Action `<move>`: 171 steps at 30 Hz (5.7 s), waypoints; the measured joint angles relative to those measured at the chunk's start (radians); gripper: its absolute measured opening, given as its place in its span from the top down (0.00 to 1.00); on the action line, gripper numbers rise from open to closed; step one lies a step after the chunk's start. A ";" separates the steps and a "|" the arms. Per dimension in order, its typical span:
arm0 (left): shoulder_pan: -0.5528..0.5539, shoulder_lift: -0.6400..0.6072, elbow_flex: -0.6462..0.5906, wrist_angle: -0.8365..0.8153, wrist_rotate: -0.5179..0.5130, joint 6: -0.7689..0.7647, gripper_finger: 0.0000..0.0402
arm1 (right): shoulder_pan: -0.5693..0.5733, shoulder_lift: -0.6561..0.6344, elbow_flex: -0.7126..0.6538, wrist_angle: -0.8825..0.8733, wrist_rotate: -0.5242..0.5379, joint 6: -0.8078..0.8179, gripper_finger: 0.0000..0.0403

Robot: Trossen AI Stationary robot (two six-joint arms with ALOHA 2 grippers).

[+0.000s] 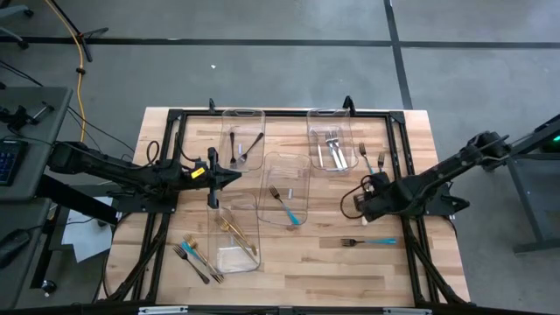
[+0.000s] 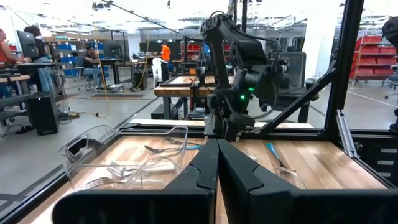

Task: Sort silverware by color (type)
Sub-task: Put the white fork into the top right transparent bin

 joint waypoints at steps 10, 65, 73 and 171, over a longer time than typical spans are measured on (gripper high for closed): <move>0.000 0.000 0.000 0.000 0.000 0.000 1.00 | 0.000 0.117 -0.004 0.061 -0.020 0.143 0.68; 0.000 0.000 0.000 0.000 0.000 0.000 1.00 | -0.084 0.367 0.002 0.129 -0.010 0.176 0.91; 0.000 0.000 0.000 0.000 0.000 0.000 1.00 | -0.084 0.367 0.001 0.141 -0.009 0.144 0.95; 0.000 0.038 0.040 0.083 0.040 0.033 1.00 | -0.572 0.110 0.234 0.946 0.442 -1.466 1.00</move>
